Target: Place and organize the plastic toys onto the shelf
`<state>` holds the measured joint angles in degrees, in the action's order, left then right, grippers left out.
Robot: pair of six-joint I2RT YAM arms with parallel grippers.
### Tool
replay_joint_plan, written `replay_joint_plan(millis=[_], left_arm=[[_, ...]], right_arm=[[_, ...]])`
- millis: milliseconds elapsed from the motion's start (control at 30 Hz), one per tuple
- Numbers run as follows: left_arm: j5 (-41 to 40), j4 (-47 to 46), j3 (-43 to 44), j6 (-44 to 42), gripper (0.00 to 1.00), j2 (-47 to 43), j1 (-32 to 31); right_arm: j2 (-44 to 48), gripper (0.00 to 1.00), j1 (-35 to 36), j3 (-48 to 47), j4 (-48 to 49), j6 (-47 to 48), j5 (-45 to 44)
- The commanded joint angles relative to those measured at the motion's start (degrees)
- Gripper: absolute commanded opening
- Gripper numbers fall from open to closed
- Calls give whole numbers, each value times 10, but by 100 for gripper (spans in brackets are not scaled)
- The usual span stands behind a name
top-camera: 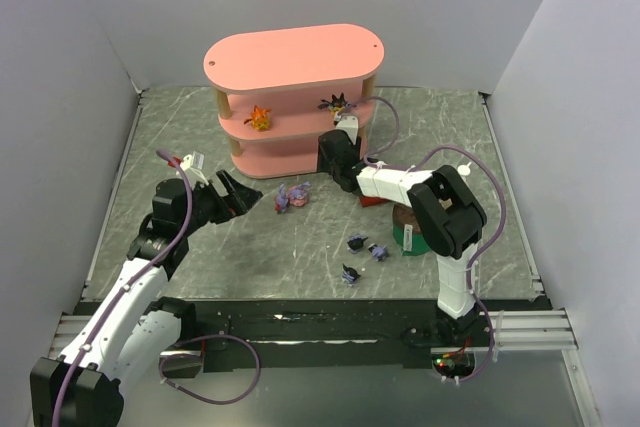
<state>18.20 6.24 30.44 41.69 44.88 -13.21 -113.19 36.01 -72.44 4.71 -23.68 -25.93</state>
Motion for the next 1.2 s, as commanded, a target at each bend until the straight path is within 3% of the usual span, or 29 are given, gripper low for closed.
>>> replay_joint_plan(millis=[0, 533, 1167], left_arm=[[12, -24, 1, 10, 96, -5, -1], [10, -22, 2, 9, 96, -4, -1], [10, -20, 2, 9, 96, -7, -1]], right_arm=[[-11, 48, -6, -9, -66, -39, -9], [-27, 48, -5, -10, -96, -66, -12], [-33, 61, -5, -10, -114, -83, 11]])
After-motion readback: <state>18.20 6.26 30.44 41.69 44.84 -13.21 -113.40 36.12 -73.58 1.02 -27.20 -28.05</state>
